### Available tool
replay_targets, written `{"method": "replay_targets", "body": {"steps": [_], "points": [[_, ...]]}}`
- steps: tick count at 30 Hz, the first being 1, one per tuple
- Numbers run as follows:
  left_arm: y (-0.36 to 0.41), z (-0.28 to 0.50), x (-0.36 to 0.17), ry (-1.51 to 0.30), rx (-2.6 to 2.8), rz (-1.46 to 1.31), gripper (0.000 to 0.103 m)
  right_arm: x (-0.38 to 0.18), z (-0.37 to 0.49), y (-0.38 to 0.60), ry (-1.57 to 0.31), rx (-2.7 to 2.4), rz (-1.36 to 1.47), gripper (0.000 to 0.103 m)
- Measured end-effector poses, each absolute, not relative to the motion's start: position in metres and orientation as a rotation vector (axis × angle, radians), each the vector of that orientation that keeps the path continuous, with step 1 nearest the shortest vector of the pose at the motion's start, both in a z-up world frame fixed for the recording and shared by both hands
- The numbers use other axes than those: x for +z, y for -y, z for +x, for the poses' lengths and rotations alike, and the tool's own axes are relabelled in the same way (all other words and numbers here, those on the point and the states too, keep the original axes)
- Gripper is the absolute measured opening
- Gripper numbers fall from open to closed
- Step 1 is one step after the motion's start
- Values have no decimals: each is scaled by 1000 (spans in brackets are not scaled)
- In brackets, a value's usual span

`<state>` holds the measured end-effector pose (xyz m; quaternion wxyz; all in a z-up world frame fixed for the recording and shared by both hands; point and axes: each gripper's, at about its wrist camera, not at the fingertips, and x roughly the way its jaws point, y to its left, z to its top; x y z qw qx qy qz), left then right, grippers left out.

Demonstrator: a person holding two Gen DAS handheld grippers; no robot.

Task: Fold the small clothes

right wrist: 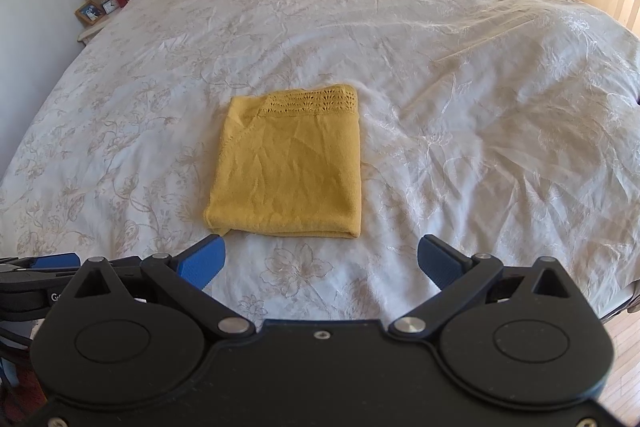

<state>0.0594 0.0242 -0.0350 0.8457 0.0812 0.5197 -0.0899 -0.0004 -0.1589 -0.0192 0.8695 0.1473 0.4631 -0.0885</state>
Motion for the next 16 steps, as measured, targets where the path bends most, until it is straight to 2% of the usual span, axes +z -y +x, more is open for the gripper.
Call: {"method": "replay_targets", "body": {"steps": [16], "points": [[-12,70,-42,-1127,-198,168,81,-25,11,169,-994,-179,322,102]]}}
